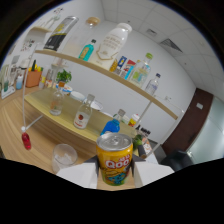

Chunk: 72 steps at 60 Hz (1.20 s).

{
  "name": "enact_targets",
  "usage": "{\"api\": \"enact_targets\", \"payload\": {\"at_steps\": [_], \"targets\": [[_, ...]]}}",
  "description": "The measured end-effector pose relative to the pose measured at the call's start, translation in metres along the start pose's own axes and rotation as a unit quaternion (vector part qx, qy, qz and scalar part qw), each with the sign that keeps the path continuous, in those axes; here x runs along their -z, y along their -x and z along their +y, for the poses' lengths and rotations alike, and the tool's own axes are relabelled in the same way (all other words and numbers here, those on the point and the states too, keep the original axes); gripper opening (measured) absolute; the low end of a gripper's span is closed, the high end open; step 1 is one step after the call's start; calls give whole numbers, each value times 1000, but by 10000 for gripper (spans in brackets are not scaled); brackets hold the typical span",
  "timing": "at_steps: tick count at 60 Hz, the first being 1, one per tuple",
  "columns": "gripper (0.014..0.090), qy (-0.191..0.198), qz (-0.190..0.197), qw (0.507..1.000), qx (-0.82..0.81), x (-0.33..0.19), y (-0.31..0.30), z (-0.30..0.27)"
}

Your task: Make me a cup of Vodka Sunrise.

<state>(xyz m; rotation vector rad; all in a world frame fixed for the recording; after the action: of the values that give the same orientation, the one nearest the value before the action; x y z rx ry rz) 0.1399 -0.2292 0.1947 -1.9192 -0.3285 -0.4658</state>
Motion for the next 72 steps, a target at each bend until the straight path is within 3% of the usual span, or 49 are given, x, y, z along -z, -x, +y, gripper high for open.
{"api": "enact_targets", "payload": {"at_steps": [11,25,36,42,49,55,72], "targets": [[504,-15,51,970,236,-9,2,-13],[503,-47,87,864,494,-19,23,-25],[503,-53,103,782,612,-22,37,-25],[502,-56,100,764,635,-23,41,-24],[504,-58,93,781,615,-21,37,-26],[506,-69,87,829,548,-12,32,-32],[508,-149,30,967,202,23,-16,-63]]}}
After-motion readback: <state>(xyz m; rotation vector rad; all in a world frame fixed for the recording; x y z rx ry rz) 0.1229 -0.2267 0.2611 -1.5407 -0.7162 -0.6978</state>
